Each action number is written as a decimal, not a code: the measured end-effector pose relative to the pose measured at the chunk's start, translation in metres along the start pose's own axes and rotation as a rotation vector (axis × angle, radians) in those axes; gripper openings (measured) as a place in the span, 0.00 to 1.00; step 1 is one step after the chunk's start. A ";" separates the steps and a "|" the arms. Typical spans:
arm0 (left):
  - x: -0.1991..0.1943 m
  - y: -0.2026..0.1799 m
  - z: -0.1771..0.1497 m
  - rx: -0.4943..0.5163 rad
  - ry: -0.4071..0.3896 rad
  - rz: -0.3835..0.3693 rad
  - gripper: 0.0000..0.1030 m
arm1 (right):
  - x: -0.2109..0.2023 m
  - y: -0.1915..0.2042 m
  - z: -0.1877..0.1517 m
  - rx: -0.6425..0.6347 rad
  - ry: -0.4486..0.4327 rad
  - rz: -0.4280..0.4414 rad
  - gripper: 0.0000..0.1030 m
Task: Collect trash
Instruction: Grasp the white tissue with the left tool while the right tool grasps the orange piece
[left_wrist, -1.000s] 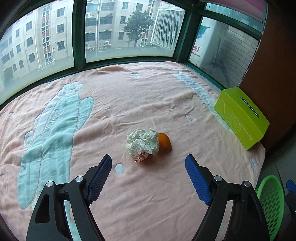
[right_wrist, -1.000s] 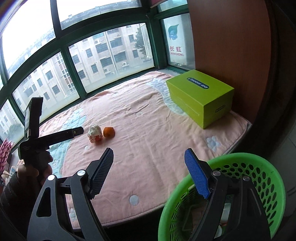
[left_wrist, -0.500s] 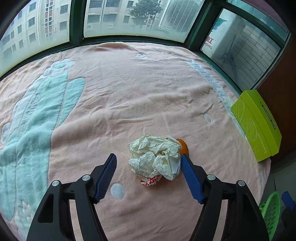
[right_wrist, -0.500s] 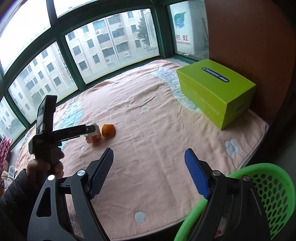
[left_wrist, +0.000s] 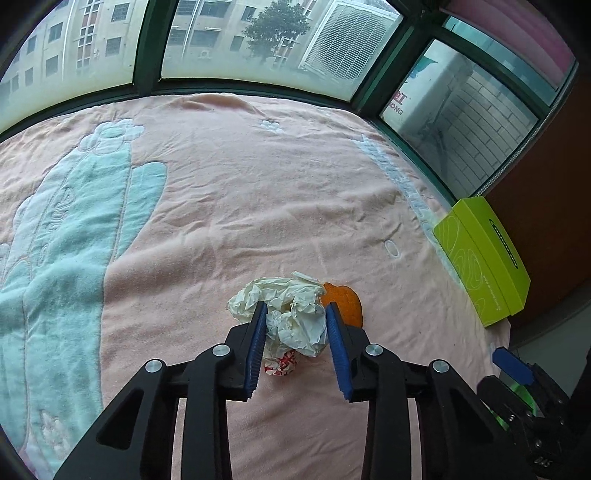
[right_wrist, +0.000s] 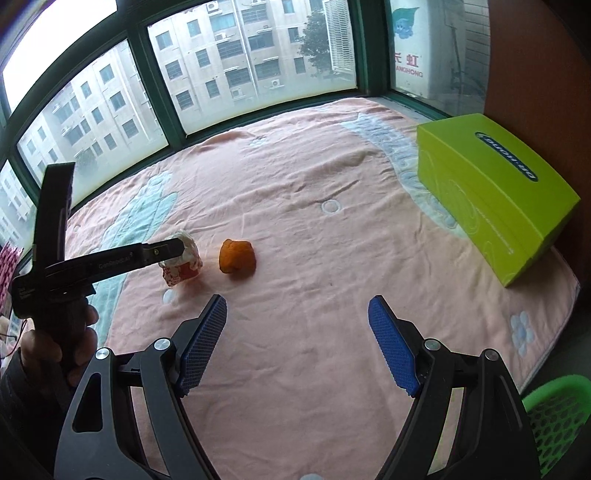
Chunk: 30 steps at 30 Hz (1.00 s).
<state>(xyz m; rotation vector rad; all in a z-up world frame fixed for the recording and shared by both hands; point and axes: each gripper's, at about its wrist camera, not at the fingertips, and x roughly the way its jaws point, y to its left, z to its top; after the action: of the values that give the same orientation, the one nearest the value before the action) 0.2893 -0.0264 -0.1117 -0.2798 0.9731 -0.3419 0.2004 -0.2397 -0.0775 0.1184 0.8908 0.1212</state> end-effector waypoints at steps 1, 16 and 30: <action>-0.005 0.004 0.001 -0.008 -0.008 0.000 0.31 | 0.007 0.004 0.002 -0.006 0.008 0.008 0.75; -0.055 0.038 -0.008 -0.082 -0.100 0.033 0.31 | 0.088 0.047 0.019 -0.031 0.053 0.056 0.52; -0.066 0.050 -0.014 -0.124 -0.115 0.029 0.31 | 0.118 0.071 0.024 -0.131 0.052 -0.056 0.36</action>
<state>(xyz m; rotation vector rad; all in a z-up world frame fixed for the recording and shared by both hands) 0.2509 0.0446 -0.0881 -0.3936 0.8852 -0.2365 0.2884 -0.1527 -0.1426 -0.0316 0.9346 0.1306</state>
